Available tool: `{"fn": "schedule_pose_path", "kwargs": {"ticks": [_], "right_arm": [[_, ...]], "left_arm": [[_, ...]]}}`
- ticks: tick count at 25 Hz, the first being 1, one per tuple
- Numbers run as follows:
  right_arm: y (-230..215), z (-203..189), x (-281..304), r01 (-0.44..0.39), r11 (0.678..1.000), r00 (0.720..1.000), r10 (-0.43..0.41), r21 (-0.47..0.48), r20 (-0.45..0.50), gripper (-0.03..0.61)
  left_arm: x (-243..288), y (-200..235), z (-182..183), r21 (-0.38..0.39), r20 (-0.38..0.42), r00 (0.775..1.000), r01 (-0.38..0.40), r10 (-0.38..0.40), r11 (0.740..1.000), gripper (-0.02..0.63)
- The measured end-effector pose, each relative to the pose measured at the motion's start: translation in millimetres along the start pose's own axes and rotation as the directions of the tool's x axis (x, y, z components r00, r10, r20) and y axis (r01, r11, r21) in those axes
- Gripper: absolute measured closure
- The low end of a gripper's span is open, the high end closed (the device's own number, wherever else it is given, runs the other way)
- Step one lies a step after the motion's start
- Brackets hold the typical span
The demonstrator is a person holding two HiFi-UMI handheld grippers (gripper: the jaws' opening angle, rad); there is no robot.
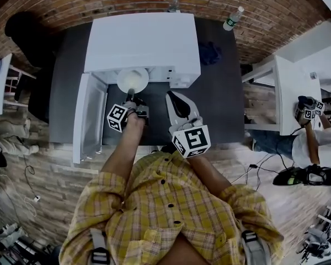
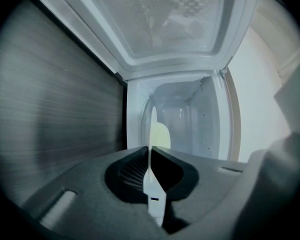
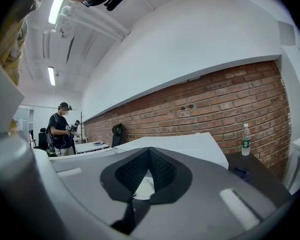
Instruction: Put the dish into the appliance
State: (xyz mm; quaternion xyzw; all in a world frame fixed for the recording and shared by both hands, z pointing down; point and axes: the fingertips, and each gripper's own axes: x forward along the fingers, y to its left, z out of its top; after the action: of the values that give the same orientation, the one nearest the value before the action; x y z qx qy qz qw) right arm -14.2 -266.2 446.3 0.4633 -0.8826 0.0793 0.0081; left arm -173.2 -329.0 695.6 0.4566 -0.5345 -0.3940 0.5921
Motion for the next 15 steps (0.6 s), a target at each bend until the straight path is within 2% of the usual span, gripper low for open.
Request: {"fn": "schedule_pose_path", "kwargs": {"ticks": [15], "right_arm": [[-24, -6, 3, 0.052, 0.998, 0.998, -0.052, 0.019, -0.017, 0.58]], "left_arm": [[29, 10, -1, -0.024, 0.013, 1.0, -0.02, 0.02, 1.0, 0.604]]}}
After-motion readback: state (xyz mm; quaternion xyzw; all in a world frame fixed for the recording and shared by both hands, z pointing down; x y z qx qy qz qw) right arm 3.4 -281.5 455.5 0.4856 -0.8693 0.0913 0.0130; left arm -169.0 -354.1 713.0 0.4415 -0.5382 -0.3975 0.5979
